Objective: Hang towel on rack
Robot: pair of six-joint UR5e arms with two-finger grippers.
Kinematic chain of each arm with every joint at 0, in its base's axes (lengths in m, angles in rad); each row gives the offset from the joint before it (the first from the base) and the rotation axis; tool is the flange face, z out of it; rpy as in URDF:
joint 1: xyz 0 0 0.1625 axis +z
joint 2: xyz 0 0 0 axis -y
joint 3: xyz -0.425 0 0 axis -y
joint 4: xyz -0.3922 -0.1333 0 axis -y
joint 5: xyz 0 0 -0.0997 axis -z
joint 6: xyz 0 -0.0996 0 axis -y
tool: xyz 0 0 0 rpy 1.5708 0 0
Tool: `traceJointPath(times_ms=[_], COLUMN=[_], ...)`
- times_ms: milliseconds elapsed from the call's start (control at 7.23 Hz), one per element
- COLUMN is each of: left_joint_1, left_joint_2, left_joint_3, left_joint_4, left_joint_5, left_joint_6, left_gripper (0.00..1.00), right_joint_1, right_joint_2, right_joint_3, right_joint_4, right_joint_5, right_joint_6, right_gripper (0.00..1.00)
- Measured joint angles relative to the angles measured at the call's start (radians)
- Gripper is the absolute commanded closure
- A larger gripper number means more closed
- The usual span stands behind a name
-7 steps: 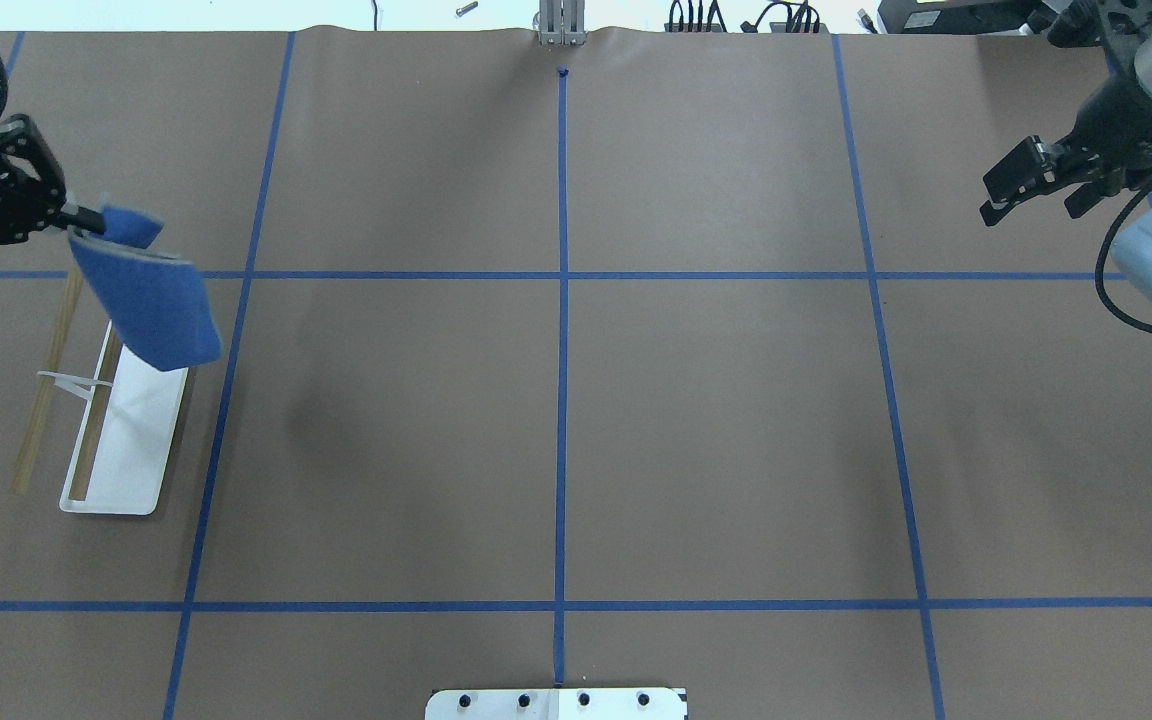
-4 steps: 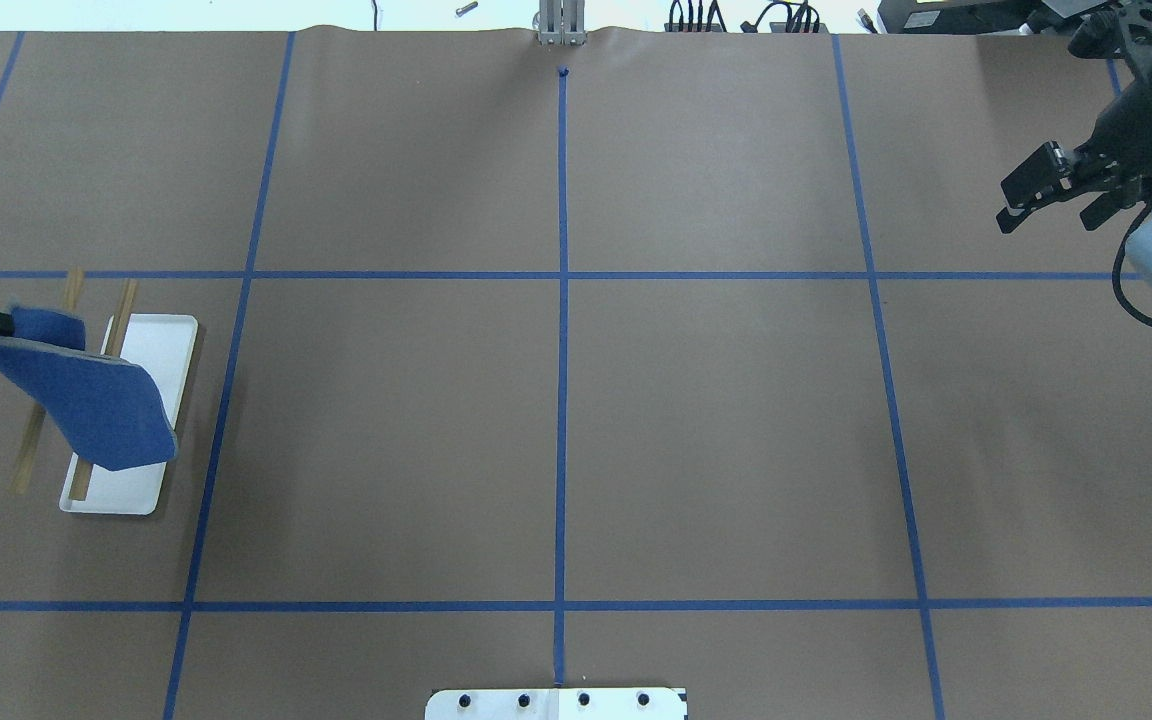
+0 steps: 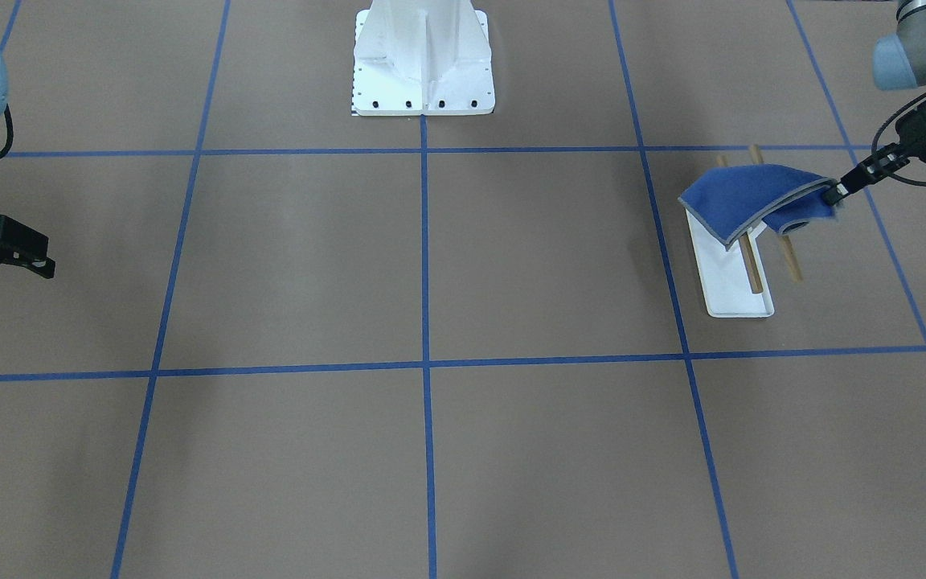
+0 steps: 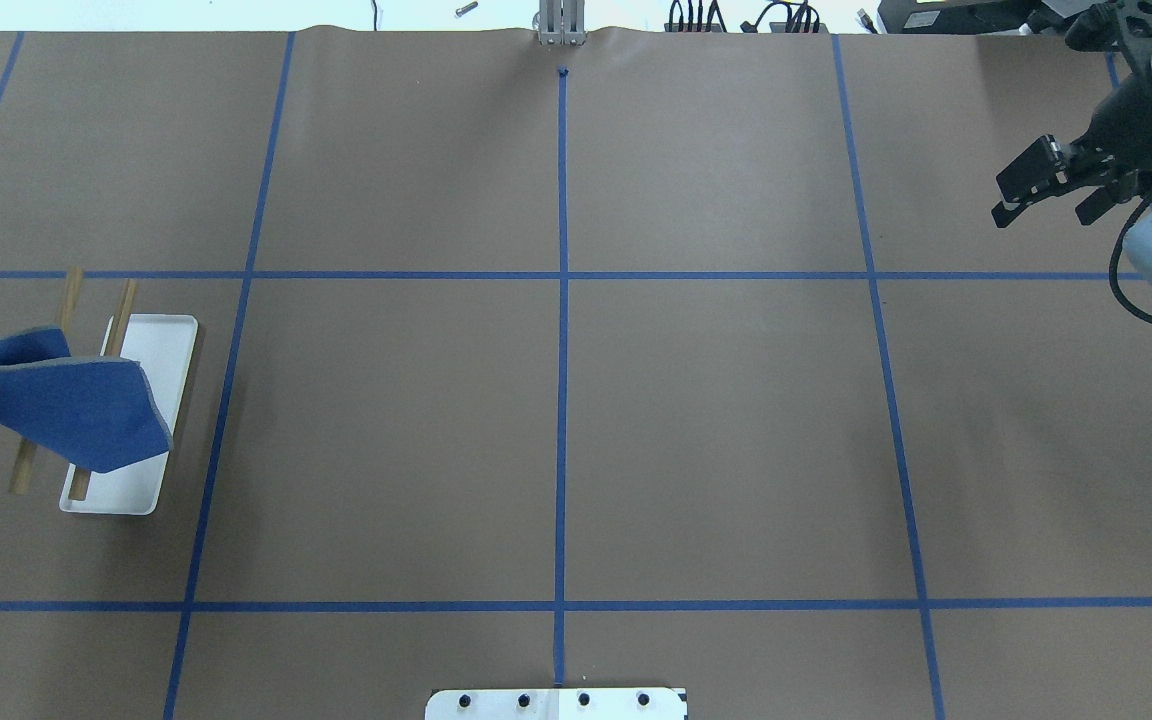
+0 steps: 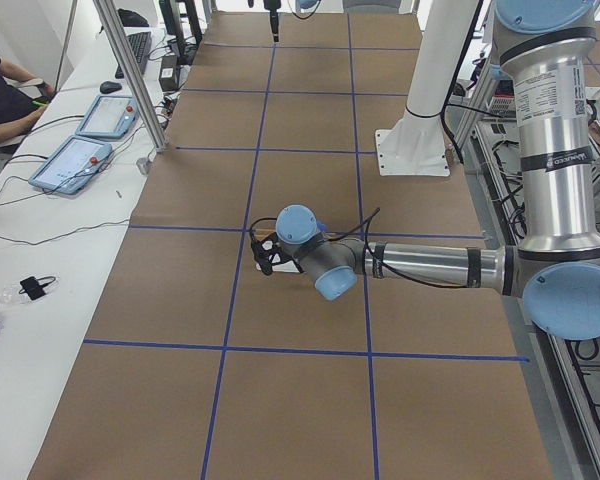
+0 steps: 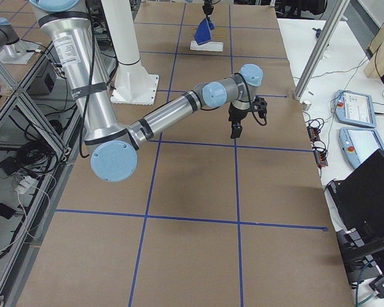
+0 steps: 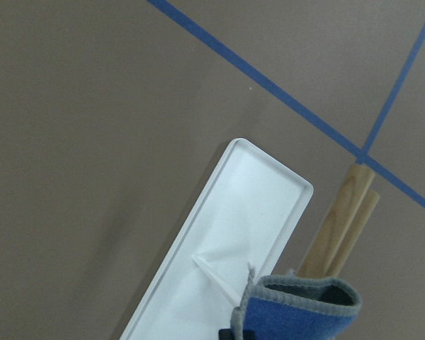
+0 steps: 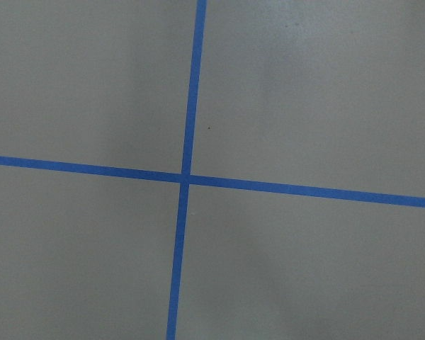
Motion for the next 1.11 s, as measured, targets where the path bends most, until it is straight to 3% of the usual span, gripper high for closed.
traceJointPath(times_ms=[138, 277, 553, 830, 1107], left_joint_1=[0.001, 0.002, 0.003, 0.005, -0.018], left_joint_2=[0.004, 0.002, -0.02, -0.041, -0.054], left_joint_3=[0.012, 0.021, 0.05, 0.072, 0.105], left_joint_4=[0.0, 0.001, -0.004, -0.01, -0.004], left_joint_5=[0.012, 0.022, 0.061, 0.163, 0.189], left_joint_6=[0.012, 0.017, 0.023, 0.027, 0.146], left_gripper=[1.0, 0.04, 0.02, 0.02, 0.02], right_joint_1=[0.0, 0.0, 0.0, 0.007, 0.021], right_joint_2=[0.001, 0.001, -0.001, -0.005, -0.021], right_joint_3=[0.003, 0.005, 0.004, 0.006, 0.006], right_joint_4=[-0.001, -0.001, -0.006, -0.006, -0.005], right_joint_5=[0.001, 0.001, 0.0, 0.0, -0.007], right_joint_6=[0.003, 0.005, 0.006, 0.001, 0.003], right_gripper=[0.0, 0.0, 0.0, 0.0, 0.0])
